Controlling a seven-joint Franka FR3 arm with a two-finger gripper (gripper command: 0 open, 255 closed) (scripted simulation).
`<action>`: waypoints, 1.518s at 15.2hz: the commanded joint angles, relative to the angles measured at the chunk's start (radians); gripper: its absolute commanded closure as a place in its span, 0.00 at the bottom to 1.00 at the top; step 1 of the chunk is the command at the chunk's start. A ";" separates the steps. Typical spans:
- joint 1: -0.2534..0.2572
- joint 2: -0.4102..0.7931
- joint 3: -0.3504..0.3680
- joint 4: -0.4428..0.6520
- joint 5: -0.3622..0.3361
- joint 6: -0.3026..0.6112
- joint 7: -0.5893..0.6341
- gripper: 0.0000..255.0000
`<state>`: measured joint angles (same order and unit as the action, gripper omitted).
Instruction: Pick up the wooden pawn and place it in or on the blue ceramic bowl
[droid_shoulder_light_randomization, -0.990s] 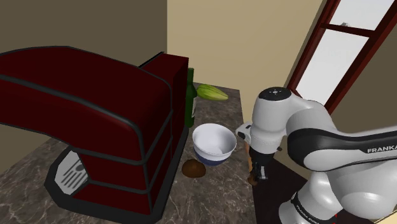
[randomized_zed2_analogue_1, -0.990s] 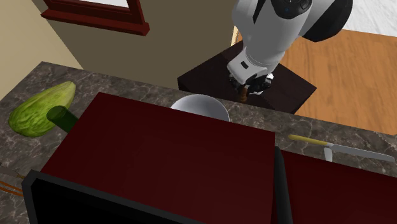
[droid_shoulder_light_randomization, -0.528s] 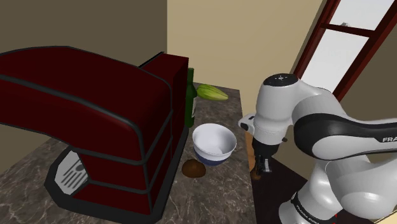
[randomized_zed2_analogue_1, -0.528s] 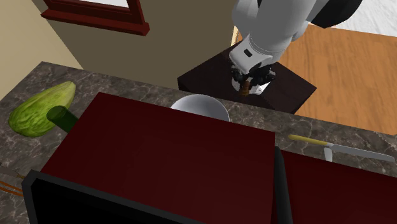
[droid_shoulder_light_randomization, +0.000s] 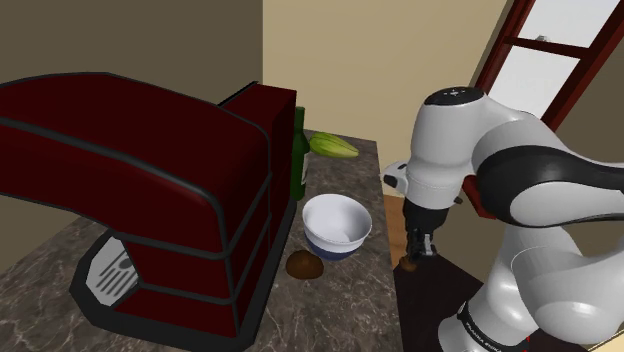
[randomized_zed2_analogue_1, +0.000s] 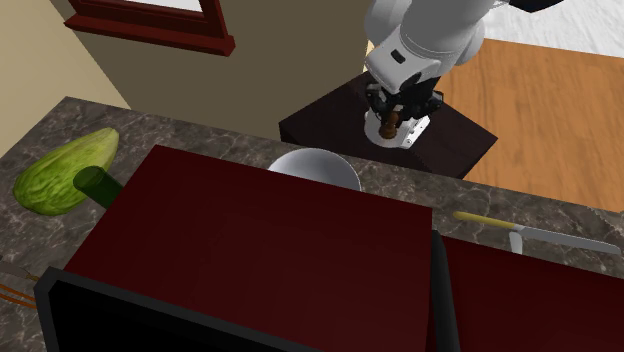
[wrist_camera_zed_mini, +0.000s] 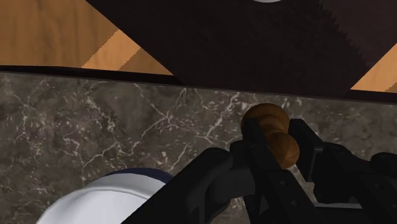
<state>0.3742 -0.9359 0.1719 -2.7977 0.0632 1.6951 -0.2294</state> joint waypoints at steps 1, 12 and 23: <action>-0.001 -0.005 -0.003 0.028 -0.003 -0.033 -0.001 1.00; -0.010 -0.003 -0.019 0.166 -0.019 -0.168 -0.008 1.00; -0.100 0.446 -0.090 0.466 -0.121 -0.016 -0.097 1.00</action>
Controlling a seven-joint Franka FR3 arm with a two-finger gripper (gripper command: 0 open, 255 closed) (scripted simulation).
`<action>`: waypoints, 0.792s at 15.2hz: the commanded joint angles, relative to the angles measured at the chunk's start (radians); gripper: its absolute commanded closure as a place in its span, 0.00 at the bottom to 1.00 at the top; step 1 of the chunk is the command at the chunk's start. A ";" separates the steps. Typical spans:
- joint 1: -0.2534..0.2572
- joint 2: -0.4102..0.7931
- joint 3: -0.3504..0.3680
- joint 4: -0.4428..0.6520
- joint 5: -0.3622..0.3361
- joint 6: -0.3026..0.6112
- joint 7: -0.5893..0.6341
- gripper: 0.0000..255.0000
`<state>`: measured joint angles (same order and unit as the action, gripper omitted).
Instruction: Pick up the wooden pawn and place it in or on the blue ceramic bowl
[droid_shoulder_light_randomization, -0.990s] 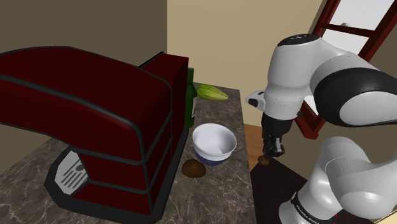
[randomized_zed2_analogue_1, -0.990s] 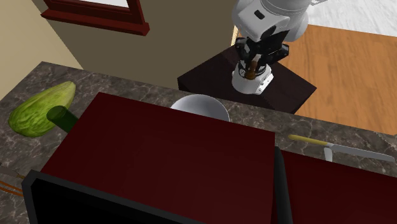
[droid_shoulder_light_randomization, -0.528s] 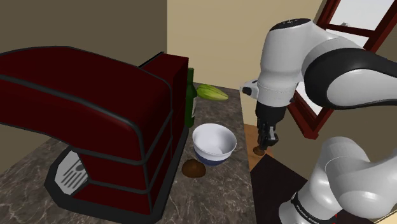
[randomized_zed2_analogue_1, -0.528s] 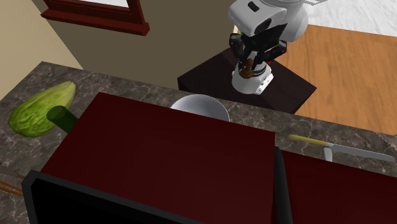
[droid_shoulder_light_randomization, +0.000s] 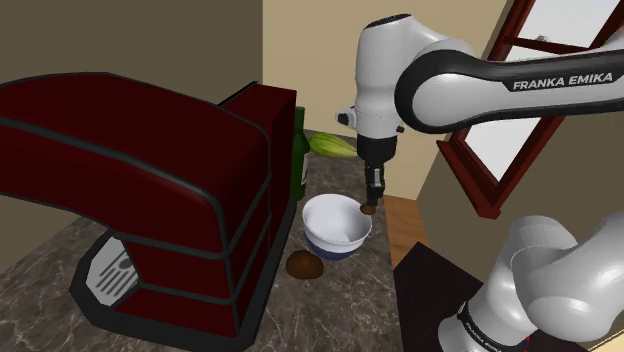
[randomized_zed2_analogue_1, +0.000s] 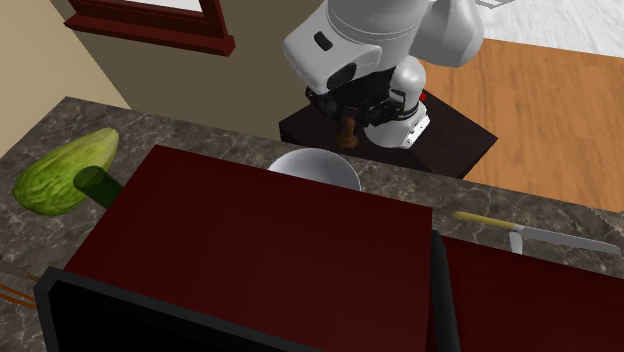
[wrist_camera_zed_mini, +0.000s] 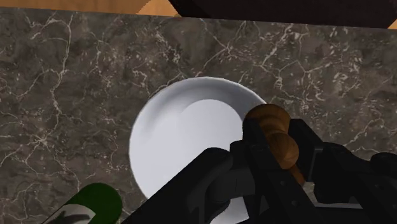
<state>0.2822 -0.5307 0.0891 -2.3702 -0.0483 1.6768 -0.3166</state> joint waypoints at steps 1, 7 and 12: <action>-0.013 0.080 -0.012 0.073 -0.016 0.008 -0.016 1.00; -0.030 0.226 -0.028 0.171 -0.036 0.058 -0.035 1.00; -0.031 0.238 -0.028 0.115 -0.038 0.126 -0.029 1.00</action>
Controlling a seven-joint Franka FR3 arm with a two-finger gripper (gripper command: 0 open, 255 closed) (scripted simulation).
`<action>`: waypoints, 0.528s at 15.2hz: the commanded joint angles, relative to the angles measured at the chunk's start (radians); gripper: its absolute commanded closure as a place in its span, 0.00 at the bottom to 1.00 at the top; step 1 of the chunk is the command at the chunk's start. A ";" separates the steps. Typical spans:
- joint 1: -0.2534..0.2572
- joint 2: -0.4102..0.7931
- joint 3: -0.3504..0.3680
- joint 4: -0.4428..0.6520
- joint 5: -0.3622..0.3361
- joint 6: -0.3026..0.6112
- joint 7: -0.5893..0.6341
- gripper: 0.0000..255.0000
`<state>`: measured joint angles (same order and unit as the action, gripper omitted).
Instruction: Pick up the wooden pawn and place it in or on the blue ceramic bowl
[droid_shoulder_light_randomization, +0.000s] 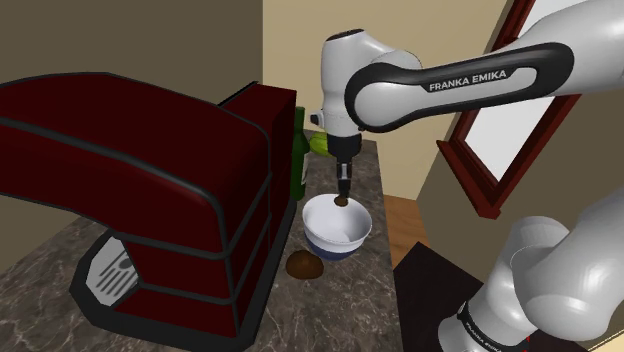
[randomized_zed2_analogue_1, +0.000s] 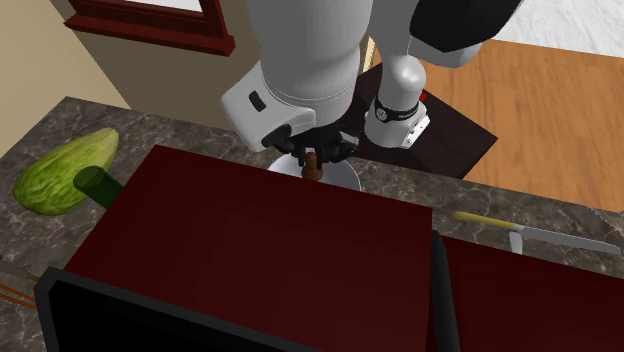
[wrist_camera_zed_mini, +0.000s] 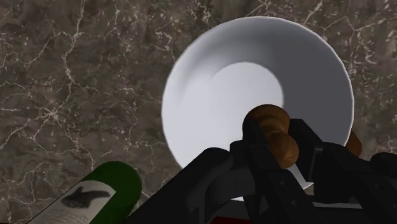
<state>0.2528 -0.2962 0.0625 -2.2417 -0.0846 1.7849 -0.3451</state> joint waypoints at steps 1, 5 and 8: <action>-0.001 0.007 -0.001 -0.025 -0.002 0.032 0.001 1.00; -0.001 0.022 -0.001 -0.065 -0.004 0.087 0.006 1.00; -0.002 0.034 -0.001 -0.092 -0.006 0.127 0.011 1.00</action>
